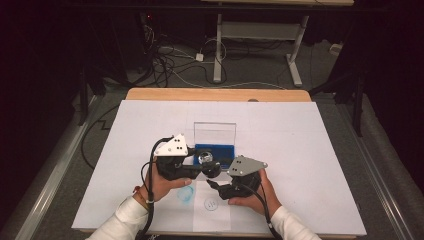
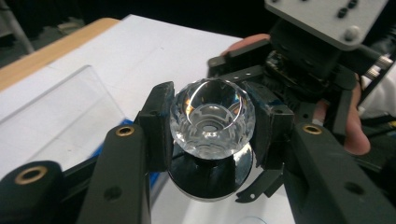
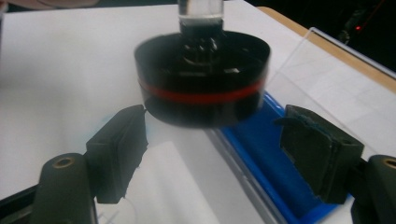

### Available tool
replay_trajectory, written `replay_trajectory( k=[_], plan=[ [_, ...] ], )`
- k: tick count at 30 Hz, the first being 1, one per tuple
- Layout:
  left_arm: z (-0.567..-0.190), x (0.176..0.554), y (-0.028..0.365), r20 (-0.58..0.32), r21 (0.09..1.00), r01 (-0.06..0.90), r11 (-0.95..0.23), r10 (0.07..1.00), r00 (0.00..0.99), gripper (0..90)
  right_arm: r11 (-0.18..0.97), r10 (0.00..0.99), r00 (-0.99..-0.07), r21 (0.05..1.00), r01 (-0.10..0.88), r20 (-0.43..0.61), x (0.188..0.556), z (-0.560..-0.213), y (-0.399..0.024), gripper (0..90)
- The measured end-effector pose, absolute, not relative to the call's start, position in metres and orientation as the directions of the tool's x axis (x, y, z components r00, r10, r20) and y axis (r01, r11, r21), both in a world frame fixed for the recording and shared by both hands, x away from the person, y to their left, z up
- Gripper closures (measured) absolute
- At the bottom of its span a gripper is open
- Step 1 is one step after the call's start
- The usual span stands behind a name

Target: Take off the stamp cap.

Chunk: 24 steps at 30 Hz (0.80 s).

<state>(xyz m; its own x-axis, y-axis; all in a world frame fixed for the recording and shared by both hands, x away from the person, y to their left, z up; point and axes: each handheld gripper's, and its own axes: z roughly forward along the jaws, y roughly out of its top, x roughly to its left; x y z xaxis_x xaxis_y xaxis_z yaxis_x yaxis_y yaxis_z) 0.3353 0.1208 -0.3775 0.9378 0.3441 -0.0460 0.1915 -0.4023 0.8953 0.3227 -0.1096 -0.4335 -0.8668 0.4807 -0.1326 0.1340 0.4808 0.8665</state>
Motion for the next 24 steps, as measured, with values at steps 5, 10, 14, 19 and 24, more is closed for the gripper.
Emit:
replay_trajectory(
  k=[5, 10, 14, 19, 24],
  plan=[
    [-0.382, 0.327, 0.114, -0.043, 0.888, 0.18, -0.424, 0.312, 0.949, 54.6, 0.46, 0.473, -0.876, 0.875, 0.151, -0.098, 0.318, -0.438, -0.108, 26.4],
    [-0.383, 0.325, 0.111, -0.037, 0.885, 0.177, -0.43, 0.313, 0.949, 54.6, 0.475, 0.474, -0.872, 0.869, 0.135, -0.123, 0.315, -0.439, -0.11, 33.5],
    [-0.384, 0.327, 0.113, -0.049, 0.886, 0.185, -0.426, 0.311, 0.949, 54.6, 0.476, 0.468, -0.873, 0.871, 0.12, -0.136, 0.314, -0.438, -0.112, 37.8],
    [-0.386, 0.329, 0.115, -0.061, 0.885, 0.192, -0.425, 0.303, 0.951, 54.6, 0.489, 0.483, -0.858, 0.867, 0.097, -0.177, 0.312, -0.439, -0.112, 33.7],
    [-0.387, 0.33, 0.115, -0.067, 0.88, 0.198, -0.432, 0.301, 0.951, 54.6, 0.5, 0.475, -0.856, 0.863, 0.074, -0.202, 0.309, -0.439, -0.112, 34.8]
  ],
)
